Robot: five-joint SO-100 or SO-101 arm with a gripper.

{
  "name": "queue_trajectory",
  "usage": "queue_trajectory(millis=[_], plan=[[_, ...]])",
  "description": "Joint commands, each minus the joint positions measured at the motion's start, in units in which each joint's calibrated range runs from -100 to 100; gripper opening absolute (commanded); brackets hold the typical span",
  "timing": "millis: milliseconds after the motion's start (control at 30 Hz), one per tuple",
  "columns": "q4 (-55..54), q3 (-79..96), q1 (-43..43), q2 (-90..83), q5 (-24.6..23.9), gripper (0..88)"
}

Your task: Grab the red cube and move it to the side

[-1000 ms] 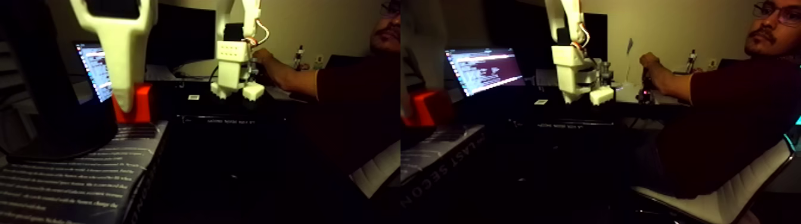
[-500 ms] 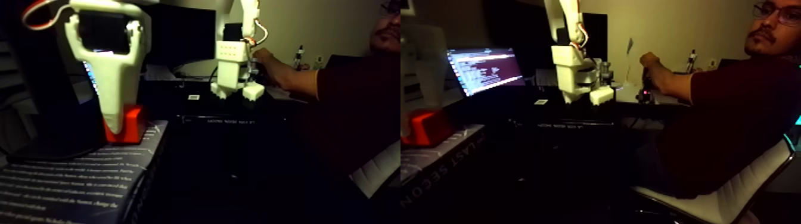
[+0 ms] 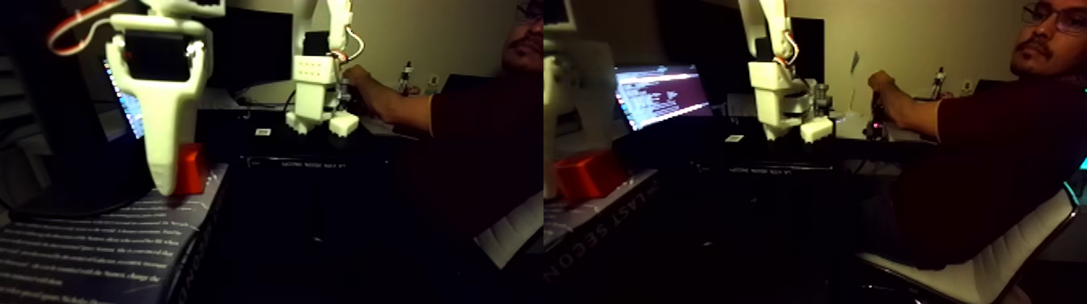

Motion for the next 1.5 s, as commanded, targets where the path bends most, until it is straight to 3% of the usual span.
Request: queue_trajectory(millis=[0, 300, 833, 1167, 1467], plan=[[-0.48, 0.04, -0.37, -0.98, 0.46, 28.0], [1.71, -2.86, 0.38, -3.58, 1.16, 28.4], [31.86, -14.75, -3.7, -20.47, 12.98, 28.3], [35.16, -3.5, -26.43, -36.19, 0.84, 28.0], [14.3, 28.97, -43.42, -55.43, -10.39, 27.8]])
